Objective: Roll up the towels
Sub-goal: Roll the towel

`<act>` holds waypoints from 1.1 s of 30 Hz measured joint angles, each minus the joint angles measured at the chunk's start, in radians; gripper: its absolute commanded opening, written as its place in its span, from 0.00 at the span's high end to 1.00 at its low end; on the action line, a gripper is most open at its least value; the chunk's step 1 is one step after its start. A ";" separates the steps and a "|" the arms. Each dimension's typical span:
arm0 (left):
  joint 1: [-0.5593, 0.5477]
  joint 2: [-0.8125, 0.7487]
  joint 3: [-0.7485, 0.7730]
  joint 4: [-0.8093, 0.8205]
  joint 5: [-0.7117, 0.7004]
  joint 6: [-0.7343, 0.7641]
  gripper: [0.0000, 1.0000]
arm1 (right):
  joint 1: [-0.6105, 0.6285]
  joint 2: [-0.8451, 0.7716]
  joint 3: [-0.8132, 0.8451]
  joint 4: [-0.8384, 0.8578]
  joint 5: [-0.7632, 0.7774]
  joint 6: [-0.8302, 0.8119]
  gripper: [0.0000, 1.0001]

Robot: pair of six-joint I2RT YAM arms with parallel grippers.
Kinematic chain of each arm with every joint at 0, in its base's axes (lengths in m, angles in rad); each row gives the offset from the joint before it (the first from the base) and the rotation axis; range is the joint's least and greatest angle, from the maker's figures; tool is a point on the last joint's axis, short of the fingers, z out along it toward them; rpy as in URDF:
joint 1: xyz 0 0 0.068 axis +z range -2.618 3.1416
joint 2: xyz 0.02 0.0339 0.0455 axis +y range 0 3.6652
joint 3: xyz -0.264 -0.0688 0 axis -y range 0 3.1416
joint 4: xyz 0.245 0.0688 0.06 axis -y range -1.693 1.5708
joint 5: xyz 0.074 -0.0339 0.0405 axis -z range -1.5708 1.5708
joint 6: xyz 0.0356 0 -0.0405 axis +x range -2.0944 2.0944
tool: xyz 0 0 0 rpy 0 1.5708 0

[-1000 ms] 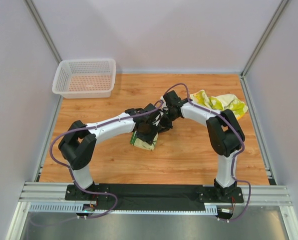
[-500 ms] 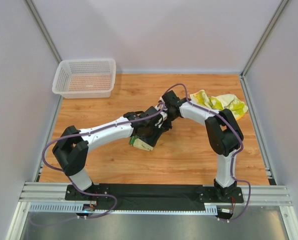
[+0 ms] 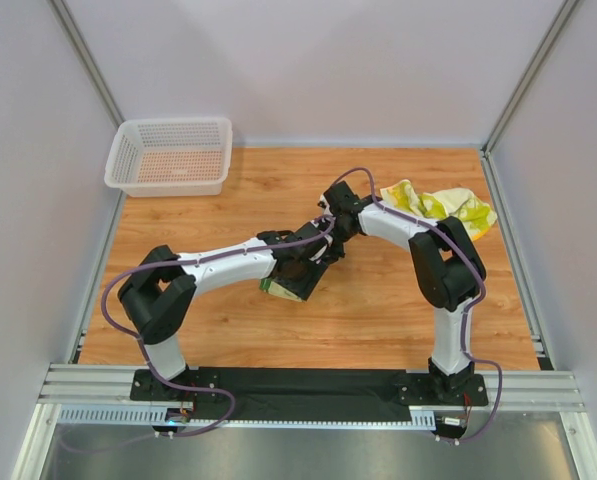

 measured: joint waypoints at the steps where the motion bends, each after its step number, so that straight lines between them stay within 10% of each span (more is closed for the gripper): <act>1: 0.000 0.003 0.000 0.004 0.002 0.000 0.36 | 0.000 0.001 0.000 -0.001 0.002 0.001 0.88; 19: -0.019 0.082 0.034 0.014 -0.042 -0.005 0.43 | -0.018 0.050 -0.007 0.003 -0.048 0.082 0.90; 27: -0.026 0.085 0.025 0.027 -0.063 0.008 0.96 | -0.023 0.050 -0.028 0.031 -0.077 0.101 0.88; 33: -0.024 0.066 0.010 0.030 -0.036 0.024 1.00 | -0.048 0.048 -0.048 0.031 -0.105 0.096 0.59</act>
